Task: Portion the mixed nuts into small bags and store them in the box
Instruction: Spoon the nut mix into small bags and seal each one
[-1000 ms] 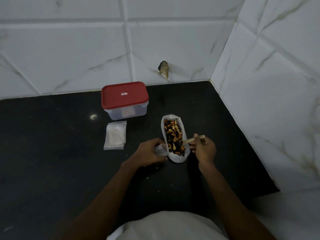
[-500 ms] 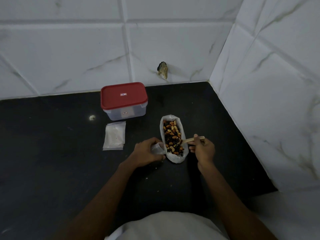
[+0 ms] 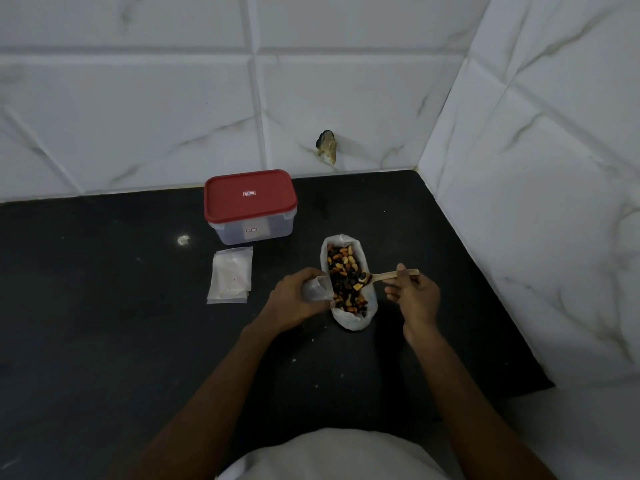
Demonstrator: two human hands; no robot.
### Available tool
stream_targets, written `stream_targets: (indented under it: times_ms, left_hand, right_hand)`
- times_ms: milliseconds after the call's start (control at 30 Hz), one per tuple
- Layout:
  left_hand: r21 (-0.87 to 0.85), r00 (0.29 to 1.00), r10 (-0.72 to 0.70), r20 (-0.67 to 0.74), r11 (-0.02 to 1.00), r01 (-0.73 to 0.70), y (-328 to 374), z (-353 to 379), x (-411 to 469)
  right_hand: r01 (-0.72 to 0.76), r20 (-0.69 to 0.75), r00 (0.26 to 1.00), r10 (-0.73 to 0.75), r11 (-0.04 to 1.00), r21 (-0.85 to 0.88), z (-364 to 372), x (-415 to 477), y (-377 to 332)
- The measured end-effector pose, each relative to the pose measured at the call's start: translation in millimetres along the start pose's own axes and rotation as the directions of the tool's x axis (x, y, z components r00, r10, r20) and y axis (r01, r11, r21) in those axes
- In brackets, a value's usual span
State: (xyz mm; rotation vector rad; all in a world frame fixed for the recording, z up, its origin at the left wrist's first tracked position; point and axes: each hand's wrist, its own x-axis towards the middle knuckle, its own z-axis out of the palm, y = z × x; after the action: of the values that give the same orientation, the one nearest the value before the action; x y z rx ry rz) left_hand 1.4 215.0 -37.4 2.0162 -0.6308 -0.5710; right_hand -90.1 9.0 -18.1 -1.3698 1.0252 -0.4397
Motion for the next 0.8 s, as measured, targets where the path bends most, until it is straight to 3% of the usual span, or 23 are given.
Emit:
stream_targets:
  times_ms: [267, 367, 467, 600, 733, 800]
  left_hand:
    - [-0.092, 0.997, 0.032, -0.066, 0.995, -0.038, 6, 7, 2]
    - [-0.148, 0.996, 0.044, -0.074, 0.987, -0.055, 8, 8, 2]
    - [-0.214, 0.993, 0.051, -0.105, 0.974, -0.072, 8, 9, 2]
    - [-0.266, 0.992, 0.054, -0.116, 0.96, -0.083, 11, 9, 2]
    - [-0.33, 0.991, 0.038, -0.131, 0.941, -0.08, 13, 8, 1]
    - [-0.375, 0.989, 0.029, -0.145, 0.923, -0.082, 12, 8, 0]
  right_hand:
    - [0.028, 0.069, 0.997, -0.031, 0.998, 0.054, 17, -11, -17]
    - [0.105, 0.082, 0.992, -0.099, 0.993, -0.061, 26, -16, -16]
    - [0.28, 0.124, 0.959, -0.256, 0.926, -0.253, 31, -23, -16]
    - [0.503, 0.287, 0.858, -0.426, 0.809, -0.304, 32, -40, -25]
    - [0.766, 0.445, 0.63, -0.637, 0.605, -0.218, 26, -48, -38]
    - [0.831, 0.495, 0.548, -0.674, 0.508, -0.227, 25, -46, -40]
